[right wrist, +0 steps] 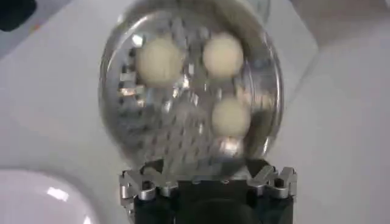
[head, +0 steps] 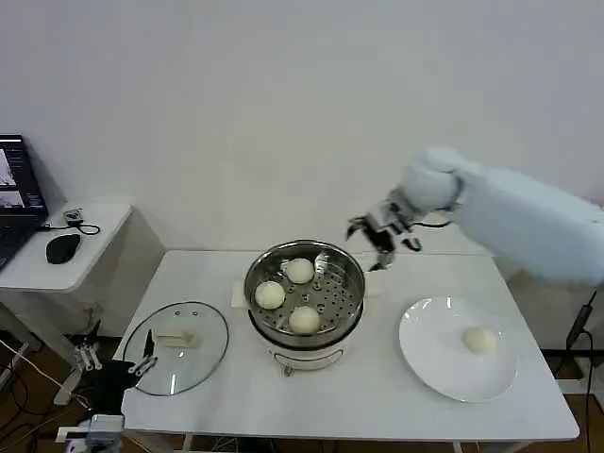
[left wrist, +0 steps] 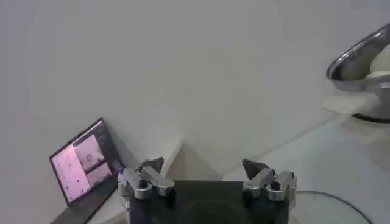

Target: Take steamed baozi put them in steamer then cover it.

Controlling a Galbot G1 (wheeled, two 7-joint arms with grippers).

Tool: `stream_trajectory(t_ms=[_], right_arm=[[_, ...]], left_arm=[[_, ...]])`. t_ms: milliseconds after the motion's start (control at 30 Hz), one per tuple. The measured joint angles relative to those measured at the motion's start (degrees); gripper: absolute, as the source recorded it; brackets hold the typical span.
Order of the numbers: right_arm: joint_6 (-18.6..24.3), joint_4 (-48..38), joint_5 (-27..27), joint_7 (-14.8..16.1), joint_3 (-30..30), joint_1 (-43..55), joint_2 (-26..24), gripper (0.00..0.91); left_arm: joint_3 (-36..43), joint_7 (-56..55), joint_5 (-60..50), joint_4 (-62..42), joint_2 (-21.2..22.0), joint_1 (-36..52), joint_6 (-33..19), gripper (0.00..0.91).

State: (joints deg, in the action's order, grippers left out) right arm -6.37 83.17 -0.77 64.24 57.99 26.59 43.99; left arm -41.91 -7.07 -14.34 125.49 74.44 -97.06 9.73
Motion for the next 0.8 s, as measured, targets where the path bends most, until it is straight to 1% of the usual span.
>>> stream_trajectory(t_ms=[200,400,600,800], right_arm=[[-1.2,1.6,2.8,-0.7,-2.4,-3.5,-9.5,0.907],[-1.2,1.6,5.9,-1.3,-8.6,-12.2,-17.3,0.907],[-0.1,0.0,8.9,-1.9,-17.3,-23.4,-21.1,0.907],[0.8,-2.3,11.4,-1.9,-24.4,-33.2,-21.6,0.907]], left_arm=[[1.0,0.0,-0.2,-0.4,0.3,0.7,0.0,0.907],[1.6,0.0,-0.3,-0.9,0.4,1.3,0.0,0.907],[1.9,0.0,-0.5,-1.6,0.7,1.4,0.0,0.907],[1.8,0.0,-0.7,-1.9,0.9,1.3,0.0,0.907]])
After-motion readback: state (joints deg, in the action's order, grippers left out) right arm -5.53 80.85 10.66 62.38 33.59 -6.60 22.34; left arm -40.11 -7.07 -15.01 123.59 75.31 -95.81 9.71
